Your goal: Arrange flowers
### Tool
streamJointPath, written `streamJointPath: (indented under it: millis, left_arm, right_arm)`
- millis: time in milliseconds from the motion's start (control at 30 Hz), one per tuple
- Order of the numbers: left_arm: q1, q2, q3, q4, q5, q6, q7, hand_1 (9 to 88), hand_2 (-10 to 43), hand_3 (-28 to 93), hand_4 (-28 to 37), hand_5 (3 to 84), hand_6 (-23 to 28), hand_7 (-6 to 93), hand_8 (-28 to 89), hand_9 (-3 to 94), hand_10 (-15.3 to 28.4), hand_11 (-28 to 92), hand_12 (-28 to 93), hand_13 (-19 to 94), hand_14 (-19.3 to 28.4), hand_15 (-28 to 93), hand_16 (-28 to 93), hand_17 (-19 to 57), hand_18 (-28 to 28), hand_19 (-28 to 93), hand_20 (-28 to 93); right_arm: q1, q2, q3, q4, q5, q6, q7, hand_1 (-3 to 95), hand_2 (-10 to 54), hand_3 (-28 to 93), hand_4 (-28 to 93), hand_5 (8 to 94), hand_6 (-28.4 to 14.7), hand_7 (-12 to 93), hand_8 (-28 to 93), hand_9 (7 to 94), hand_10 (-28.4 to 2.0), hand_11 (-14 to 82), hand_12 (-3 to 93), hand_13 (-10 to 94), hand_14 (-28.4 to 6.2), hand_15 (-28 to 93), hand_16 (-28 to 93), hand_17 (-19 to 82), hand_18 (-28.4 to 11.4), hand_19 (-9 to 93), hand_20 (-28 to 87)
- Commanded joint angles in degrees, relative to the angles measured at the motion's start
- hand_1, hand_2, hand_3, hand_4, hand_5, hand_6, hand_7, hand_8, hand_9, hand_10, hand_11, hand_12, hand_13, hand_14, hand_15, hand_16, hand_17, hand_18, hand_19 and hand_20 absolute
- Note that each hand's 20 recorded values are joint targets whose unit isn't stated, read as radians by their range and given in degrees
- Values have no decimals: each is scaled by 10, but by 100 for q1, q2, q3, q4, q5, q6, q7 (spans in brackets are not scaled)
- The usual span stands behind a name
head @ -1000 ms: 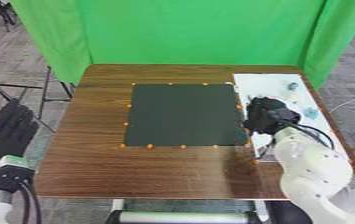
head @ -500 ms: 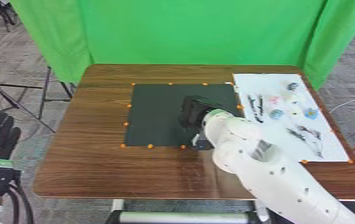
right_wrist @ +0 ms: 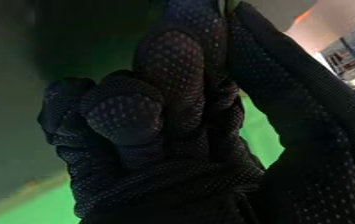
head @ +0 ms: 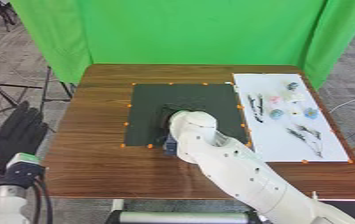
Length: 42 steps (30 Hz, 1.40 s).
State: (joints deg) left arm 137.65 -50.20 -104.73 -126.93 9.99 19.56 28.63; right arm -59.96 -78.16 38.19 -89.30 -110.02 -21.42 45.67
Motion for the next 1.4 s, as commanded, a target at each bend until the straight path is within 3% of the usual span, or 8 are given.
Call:
streamJointPath:
  millis: [33, 133, 333, 633, 733, 933, 1167, 1400]
  left_arm:
    - [-74, 63, -27, -17, 535, 189, -328, 196, 112, 712, -283, 338, 61, 133, -101, 288, 121, 169, 69, 164, 93, 214, -99, -40, 63, 179, 61]
    - [-197, 50, 47, 15, 437, 134, -375, 203, 115, 720, -283, 339, 62, 134, -101, 288, 121, 170, 71, 164, 92, 214, -99, -40, 63, 180, 60]
    - [-367, 68, 203, 90, 460, 41, -468, 205, 115, 718, -283, 340, 62, 134, -101, 288, 121, 172, 71, 164, 92, 213, -99, -41, 64, 180, 60]
    - [-396, 30, 336, 111, 433, 34, -498, 204, 113, 716, -283, 339, 62, 134, -100, 286, 122, 171, 70, 163, 93, 216, -99, -41, 64, 180, 60]
    - [-321, 23, 300, 93, 376, 17, -453, 204, 114, 716, -283, 340, 63, 135, -100, 286, 122, 172, 71, 163, 93, 218, -99, -41, 64, 181, 60]
    - [-415, 23, 361, 119, 339, 62, -437, 204, 113, 716, -283, 341, 63, 137, -101, 287, 122, 174, 72, 162, 93, 223, -99, -41, 64, 183, 60]
    - [-412, 22, 336, 105, 352, 57, -437, 203, 113, 716, -283, 342, 64, 141, -101, 287, 123, 177, 74, 163, 96, 227, -100, -41, 64, 185, 60]
    - [-408, 11, 306, 111, 359, 55, -439, 203, 114, 715, -283, 343, 64, 140, -104, 287, 123, 175, 71, 162, 97, 228, -100, -41, 65, 187, 60]
  right_arm:
    - [9, -277, -205, 94, -312, -10, 429, 423, -95, 785, -21, 791, -14, 472, 245, 892, -95, 389, 499, 838, -89, 634, 399, 535, -238, 932, 445]
    - [-16, -304, -255, 117, -378, 18, 514, 424, -95, 783, -19, 791, -12, 472, 243, 890, -95, 390, 498, 839, -89, 633, 399, 538, -239, 932, 444]
    - [-155, -349, -240, 262, -691, 484, 437, 424, -95, 781, -19, 793, -11, 470, 241, 891, -96, 390, 496, 842, -88, 631, 397, 542, -240, 932, 442]
    - [-241, -387, -203, 284, -757, 629, 509, 422, -95, 783, -19, 795, -11, 471, 240, 892, -96, 393, 492, 844, -88, 630, 398, 546, -241, 932, 445]
    - [-213, -355, -274, 258, -761, 613, 519, 421, -95, 783, -20, 795, -12, 471, 241, 892, -96, 394, 492, 844, -87, 630, 399, 546, -241, 932, 446]
    - [-306, -405, -56, 242, -772, 354, 374, 419, -95, 772, -37, 792, -12, 468, 234, 889, -99, 395, 488, 838, -87, 629, 401, 539, -240, 932, 445]
    - [-282, -368, -72, 91, -630, 346, 425, 396, -95, 730, -92, 770, -13, 475, 226, 867, -120, 430, 407, 821, -92, 630, 400, 522, -244, 932, 432]
    - [-227, -324, -139, -54, -761, 284, 332, 339, -95, 734, -158, 757, -30, 453, 201, 854, -121, 437, 380, 811, -101, 631, 398, 516, -243, 932, 423]
